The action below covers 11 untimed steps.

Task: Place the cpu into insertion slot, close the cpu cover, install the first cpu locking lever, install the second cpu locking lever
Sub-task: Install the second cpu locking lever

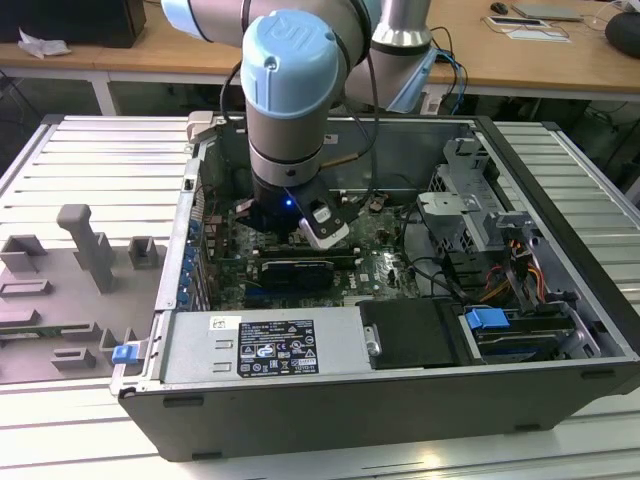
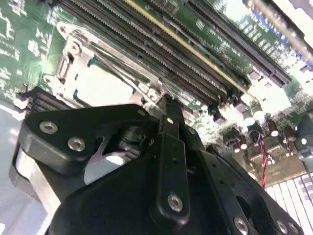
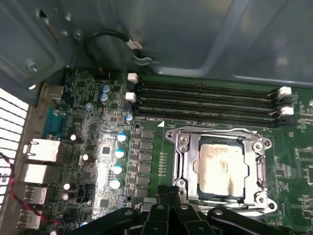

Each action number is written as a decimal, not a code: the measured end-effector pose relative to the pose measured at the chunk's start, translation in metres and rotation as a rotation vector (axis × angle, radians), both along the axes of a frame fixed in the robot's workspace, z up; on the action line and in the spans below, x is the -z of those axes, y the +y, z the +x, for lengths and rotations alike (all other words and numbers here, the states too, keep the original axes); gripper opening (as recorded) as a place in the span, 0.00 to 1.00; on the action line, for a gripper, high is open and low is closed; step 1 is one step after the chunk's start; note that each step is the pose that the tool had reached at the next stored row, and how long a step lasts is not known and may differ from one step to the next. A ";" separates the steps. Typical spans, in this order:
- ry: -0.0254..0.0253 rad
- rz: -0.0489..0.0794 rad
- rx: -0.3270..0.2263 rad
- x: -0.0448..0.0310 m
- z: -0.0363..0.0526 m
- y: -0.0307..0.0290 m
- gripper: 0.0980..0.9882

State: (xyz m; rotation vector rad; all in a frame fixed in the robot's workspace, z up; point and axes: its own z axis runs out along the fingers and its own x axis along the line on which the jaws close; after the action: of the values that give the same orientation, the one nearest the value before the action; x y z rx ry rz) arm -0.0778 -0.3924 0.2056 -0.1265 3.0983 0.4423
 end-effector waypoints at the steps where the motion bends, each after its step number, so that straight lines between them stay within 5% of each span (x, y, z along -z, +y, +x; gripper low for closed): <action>1: 0.0001 -0.001 0.000 -0.0002 0.0000 0.0002 0.01; 11: 0.0003 -0.001 0.000 -0.0294 0.0011 0.0027 0.01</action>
State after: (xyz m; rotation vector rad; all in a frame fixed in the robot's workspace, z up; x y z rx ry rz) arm -0.0767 -0.3896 0.2350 -0.1268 3.0987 0.4414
